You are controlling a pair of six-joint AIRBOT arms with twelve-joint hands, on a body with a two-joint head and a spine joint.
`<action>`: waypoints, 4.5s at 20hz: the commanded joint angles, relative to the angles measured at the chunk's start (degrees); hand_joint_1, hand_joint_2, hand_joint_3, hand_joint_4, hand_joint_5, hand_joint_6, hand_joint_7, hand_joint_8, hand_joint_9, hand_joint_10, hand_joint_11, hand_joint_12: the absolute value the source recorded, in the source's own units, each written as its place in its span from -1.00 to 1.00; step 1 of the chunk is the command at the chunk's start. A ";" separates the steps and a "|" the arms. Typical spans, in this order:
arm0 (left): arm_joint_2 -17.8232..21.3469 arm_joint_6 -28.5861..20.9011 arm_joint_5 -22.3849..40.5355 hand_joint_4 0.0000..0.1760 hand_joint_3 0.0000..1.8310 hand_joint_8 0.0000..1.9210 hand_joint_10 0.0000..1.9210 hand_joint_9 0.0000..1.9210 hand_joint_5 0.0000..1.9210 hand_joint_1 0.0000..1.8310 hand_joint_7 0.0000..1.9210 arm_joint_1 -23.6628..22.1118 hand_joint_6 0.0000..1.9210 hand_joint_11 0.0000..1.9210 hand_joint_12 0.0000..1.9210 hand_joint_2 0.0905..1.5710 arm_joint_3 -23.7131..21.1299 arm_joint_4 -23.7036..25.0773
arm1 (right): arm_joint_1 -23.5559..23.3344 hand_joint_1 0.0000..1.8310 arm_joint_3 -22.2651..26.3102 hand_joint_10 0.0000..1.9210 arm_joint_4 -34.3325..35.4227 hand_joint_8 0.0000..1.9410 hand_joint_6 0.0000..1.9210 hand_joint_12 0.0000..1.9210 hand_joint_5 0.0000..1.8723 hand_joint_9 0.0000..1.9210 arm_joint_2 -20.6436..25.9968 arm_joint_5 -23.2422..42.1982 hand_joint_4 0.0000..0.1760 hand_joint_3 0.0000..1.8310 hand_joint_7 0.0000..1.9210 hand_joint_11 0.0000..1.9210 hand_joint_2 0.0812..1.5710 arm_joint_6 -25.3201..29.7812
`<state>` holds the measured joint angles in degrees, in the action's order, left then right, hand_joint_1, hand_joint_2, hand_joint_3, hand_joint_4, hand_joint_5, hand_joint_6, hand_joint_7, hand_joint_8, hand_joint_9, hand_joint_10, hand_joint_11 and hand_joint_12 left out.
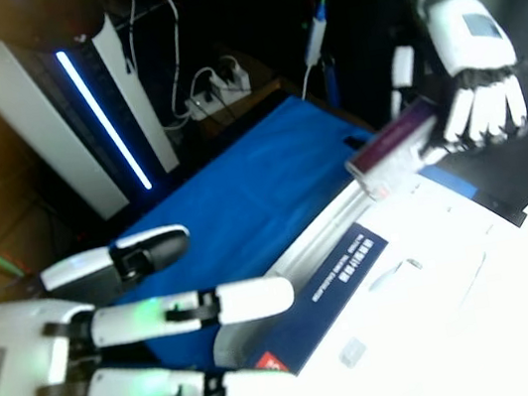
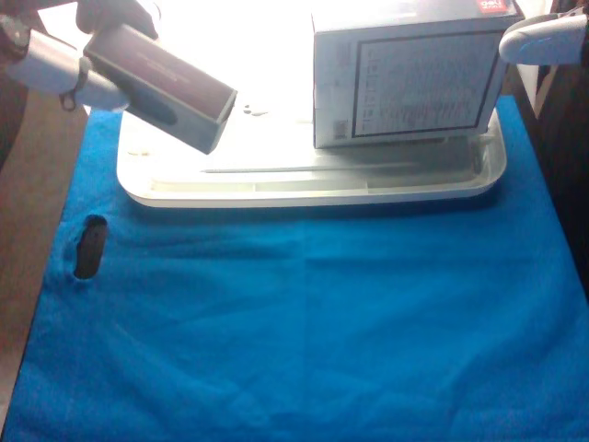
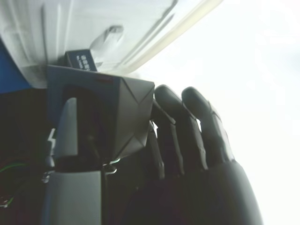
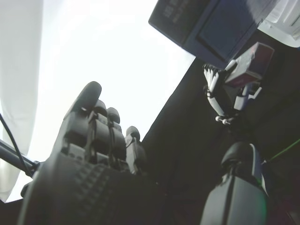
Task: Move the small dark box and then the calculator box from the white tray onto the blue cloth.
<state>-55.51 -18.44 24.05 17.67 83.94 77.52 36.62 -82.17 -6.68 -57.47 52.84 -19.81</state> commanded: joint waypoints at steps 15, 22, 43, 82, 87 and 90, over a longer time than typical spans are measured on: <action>5.88 6.55 9.36 -1.00 -1.00 0.55 0.66 -0.26 -0.03 0.35 -0.14 9.95 -0.17 -0.34 0.99 0.47 -11.70 -8.56 | -0.90 -0.29 0.06 -0.99 2.14 -1.00 -1.00 -0.25 -1.00 -0.94 -0.11 6.39 1.00 -1.00 -0.98 -1.00 0.02 0.45; 3.41 6.98 10.72 -1.00 -1.00 0.41 0.13 -0.37 0.05 0.33 -0.14 14.25 -0.16 -0.62 0.61 0.43 -12.01 -9.67 | -0.90 -0.28 0.07 -0.99 1.97 -1.00 -1.00 -0.10 -1.00 -0.93 -0.24 6.39 1.00 -1.00 -0.95 -1.00 0.03 0.46; 2.04 6.27 10.67 -0.95 -1.00 -1.00 -0.99 -0.33 -0.34 0.00 -0.15 15.73 -1.00 -0.99 -0.12 0.15 -10.83 -9.13 | -0.90 -0.30 -0.05 -1.00 1.77 -1.00 -1.00 -0.31 -1.00 -0.98 -0.76 6.40 1.00 -1.00 -1.00 -1.00 0.04 0.46; 0.38 25.25 15.99 0.18 -0.99 -1.00 -1.00 -1.00 -1.00 -0.38 -1.00 5.18 -1.00 -0.95 -0.98 -0.05 -4.90 -35.21 | -12.98 -0.16 -16.54 -0.98 -30.82 -0.99 -0.99 0.05 -0.84 -0.73 -15.75 -23.67 -0.28 -1.00 -0.75 -1.00 -0.28 19.22; 0.40 25.25 16.86 0.25 -1.00 -1.00 -1.00 -1.00 -1.00 -0.36 -1.00 5.18 -1.00 -0.96 -0.98 -0.08 -5.30 -35.36 | -12.98 0.03 -16.64 -0.96 -32.64 -0.98 -0.98 0.15 -0.59 -0.54 -16.46 -25.36 -0.71 -1.00 -0.51 -1.00 -0.21 19.22; 0.40 25.26 16.86 -0.09 -0.99 -1.00 -1.00 -0.99 -1.00 -0.41 -1.00 5.20 -1.00 -0.95 -0.98 -0.04 -5.31 -35.36 | -12.98 0.29 -16.74 -0.95 -33.09 -0.98 -0.57 0.12 0.21 0.03 -16.46 -25.51 -1.00 -0.99 0.12 -0.50 0.19 19.22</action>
<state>-55.00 6.68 36.25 23.70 78.56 45.36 24.18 -98.61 -41.41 -74.00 23.46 -0.84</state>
